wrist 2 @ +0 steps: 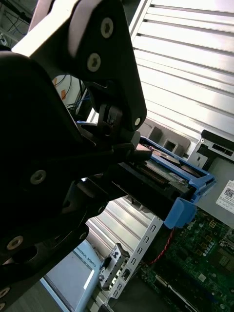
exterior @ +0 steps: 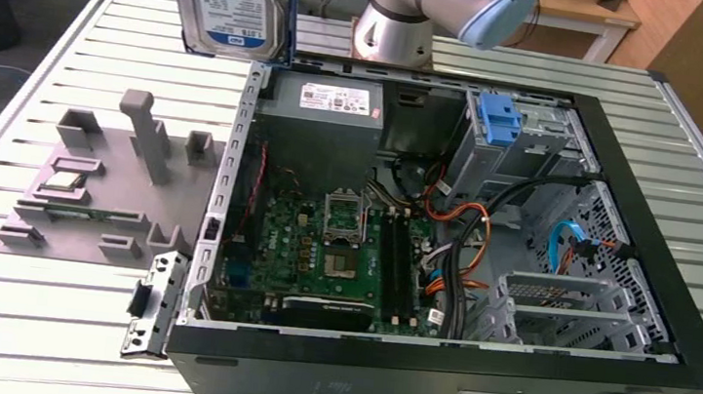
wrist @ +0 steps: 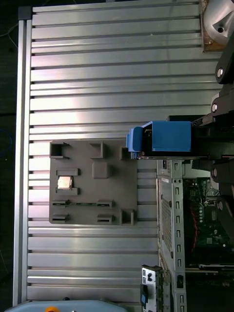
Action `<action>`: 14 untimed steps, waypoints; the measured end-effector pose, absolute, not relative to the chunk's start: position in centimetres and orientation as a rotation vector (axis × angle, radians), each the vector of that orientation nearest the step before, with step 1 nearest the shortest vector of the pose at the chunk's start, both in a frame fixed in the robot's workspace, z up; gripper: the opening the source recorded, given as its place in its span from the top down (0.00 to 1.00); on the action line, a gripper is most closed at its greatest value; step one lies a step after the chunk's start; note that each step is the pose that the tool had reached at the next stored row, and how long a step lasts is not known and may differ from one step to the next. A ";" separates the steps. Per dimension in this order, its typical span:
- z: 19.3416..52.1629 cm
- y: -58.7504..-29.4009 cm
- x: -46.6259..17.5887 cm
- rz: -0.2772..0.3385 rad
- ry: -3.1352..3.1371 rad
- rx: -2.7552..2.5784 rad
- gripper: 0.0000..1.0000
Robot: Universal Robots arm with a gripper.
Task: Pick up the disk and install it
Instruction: 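Pick up the disk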
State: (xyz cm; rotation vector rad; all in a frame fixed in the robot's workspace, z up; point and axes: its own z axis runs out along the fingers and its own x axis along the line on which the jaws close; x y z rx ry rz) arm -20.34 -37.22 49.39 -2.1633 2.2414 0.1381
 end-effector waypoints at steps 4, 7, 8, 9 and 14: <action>49.4 -37.2 -20.1 0.138 2.241 -2.163 0.65; 49.4 -37.2 -19.9 0.138 2.241 -2.163 0.65; 49.4 -37.2 -19.8 0.138 2.241 -2.163 0.65; 49.4 -37.2 -19.7 0.138 2.241 -2.163 0.65; 49.4 -37.2 -19.2 0.138 2.241 -2.163 0.65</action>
